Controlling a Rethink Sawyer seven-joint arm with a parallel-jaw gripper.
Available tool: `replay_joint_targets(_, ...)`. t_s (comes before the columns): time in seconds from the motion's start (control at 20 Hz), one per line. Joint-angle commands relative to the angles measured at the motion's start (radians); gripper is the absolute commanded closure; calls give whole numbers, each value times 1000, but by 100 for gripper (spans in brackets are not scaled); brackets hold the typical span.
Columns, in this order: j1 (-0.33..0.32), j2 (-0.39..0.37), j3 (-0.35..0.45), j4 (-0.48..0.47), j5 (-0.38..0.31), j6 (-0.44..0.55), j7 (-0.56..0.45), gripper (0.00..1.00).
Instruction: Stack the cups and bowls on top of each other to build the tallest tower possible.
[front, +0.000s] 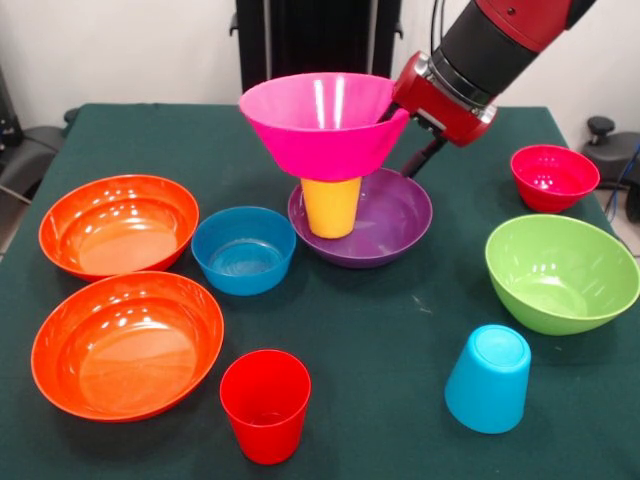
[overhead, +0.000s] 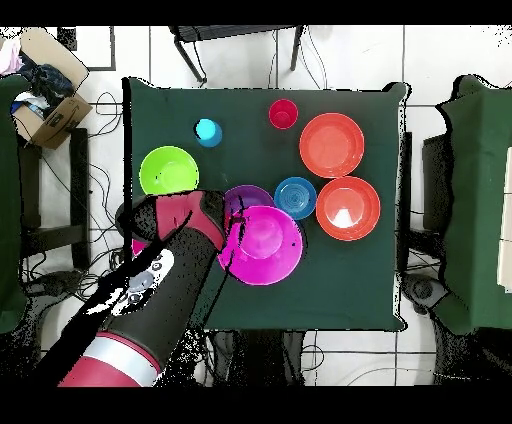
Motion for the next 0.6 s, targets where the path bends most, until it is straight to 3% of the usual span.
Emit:
replay_joint_targets(0.05,-13,21,91,-3,-65,38,24,0)
replay_joint_targets(0.6,-18,26,92,-11,-69,39,16,0)
